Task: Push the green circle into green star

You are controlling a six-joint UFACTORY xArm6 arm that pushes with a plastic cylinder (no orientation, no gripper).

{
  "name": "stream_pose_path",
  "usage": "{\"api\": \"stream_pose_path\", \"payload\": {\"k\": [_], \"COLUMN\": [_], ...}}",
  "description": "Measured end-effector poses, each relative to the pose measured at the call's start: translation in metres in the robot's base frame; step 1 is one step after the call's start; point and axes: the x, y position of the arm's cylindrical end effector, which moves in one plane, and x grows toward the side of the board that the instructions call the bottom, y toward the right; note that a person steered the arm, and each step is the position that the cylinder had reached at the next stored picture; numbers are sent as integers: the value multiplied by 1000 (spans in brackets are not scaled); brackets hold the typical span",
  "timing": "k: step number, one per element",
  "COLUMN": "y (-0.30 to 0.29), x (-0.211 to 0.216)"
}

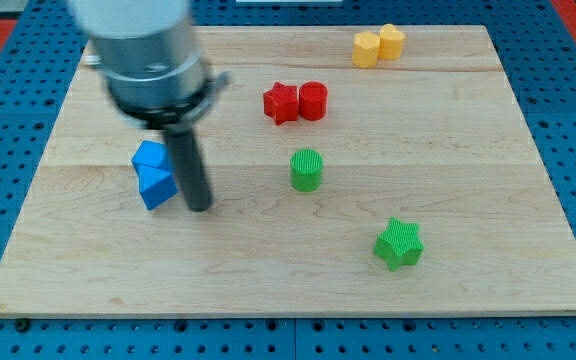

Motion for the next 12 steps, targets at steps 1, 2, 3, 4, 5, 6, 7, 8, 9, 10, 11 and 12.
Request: {"api": "stream_pose_path", "payload": {"k": [1,2,3,4,5,6,7,8,9,10,11,12], "y": [99,164,163,109,96,83,59,40,60,100,39,34], "x": [-4,-25,-85,-53,-31,-50,-57,-56,-28,-15,0,23]}}
